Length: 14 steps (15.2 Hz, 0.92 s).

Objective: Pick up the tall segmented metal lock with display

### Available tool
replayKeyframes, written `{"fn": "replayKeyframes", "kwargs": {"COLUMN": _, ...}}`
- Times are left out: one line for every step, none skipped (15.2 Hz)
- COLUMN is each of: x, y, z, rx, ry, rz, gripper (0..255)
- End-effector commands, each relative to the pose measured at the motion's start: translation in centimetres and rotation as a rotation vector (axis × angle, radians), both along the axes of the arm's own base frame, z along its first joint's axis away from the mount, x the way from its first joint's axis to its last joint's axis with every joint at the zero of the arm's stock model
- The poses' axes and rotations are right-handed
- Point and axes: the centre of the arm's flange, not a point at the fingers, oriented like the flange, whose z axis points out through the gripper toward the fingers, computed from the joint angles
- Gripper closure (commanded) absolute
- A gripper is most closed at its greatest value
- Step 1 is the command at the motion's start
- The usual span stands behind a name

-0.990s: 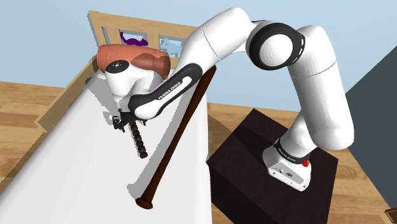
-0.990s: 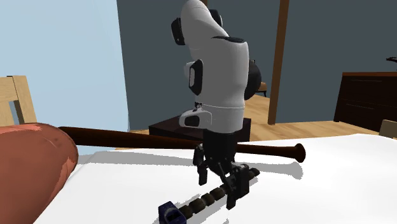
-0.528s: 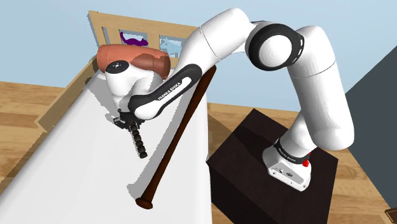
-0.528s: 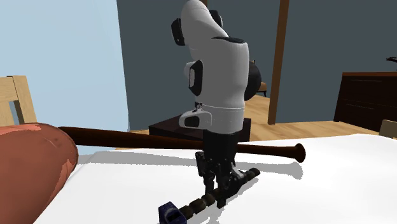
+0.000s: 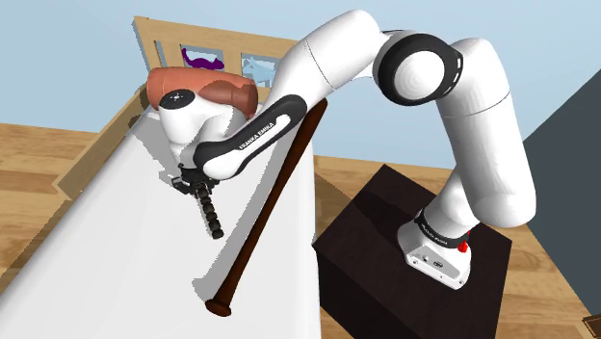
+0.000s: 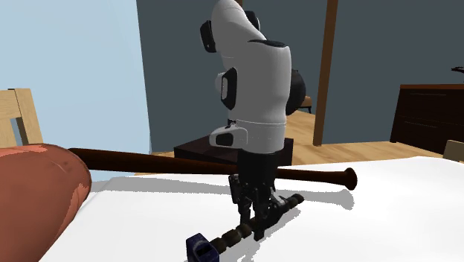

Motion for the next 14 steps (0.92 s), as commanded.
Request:
{"fn": "replayKeyframes", "kwargs": {"x": -0.1, "y": 0.0, "z": 0.9, "rx": -0.001, "ry": 0.002, "rz": 0.000, "gripper": 255}}
{"fn": "replayKeyframes", "kwargs": {"x": -0.1, "y": 0.0, "z": 1.4, "rx": -0.001, "ry": 0.002, "rz": 0.000, "gripper": 255}}
{"fn": "replayKeyframes", "kwargs": {"x": -0.1, "y": 0.0, "z": 1.9, "rx": -0.001, "ry": 0.002, "rz": 0.000, "gripper": 255}}
{"fn": "replayKeyframes", "kwargs": {"x": -0.1, "y": 0.0, "z": 2.4, "rx": -0.001, "ry": 0.002, "rz": 0.000, "gripper": 255}}
{"fn": "replayKeyframes", "kwargs": {"x": -0.1, "y": 0.0, "z": 3.0, "rx": -0.001, "ry": 0.002, "rz": 0.000, "gripper": 255}}
{"fn": "replayKeyframes", "kwargs": {"x": -0.1, "y": 0.0, "z": 3.5, "rx": -0.001, "ry": 0.002, "rz": 0.000, "gripper": 255}}
{"fn": "replayKeyframes", "kwargs": {"x": -0.1, "y": 0.0, "z": 4.0, "rx": -0.001, "ry": 0.002, "rz": 0.000, "gripper": 255}}
{"fn": "replayKeyframes", "kwargs": {"x": -0.1, "y": 0.0, "z": 4.6, "rx": -0.001, "ry": 0.002, "rz": 0.000, "gripper": 255}}
{"fn": "replayKeyframes", "kwargs": {"x": -0.1, "y": 0.0, "z": 5.1, "rx": -0.001, "ry": 0.002, "rz": 0.000, "gripper": 255}}
{"fn": "replayKeyframes", "kwargs": {"x": -0.1, "y": 0.0, "z": 5.6, "rx": -0.001, "ry": 0.002, "rz": 0.000, "gripper": 255}}
{"fn": "replayKeyframes", "kwargs": {"x": -0.1, "y": 0.0, "z": 6.1, "rx": -0.001, "ry": 0.002, "rz": 0.000, "gripper": 255}}
{"fn": "replayKeyframes", "kwargs": {"x": -0.1, "y": 0.0, "z": 6.7, "rx": -0.001, "ry": 0.002, "rz": 0.000, "gripper": 255}}
{"fn": "replayKeyframes", "kwargs": {"x": -0.1, "y": 0.0, "z": 6.7, "rx": -0.001, "ry": 0.002, "rz": 0.000, "gripper": 255}}
{"fn": "replayKeyframes", "kwargs": {"x": -0.1, "y": 0.0, "z": 6.7, "rx": -0.001, "ry": 0.002, "rz": 0.000, "gripper": 255}}
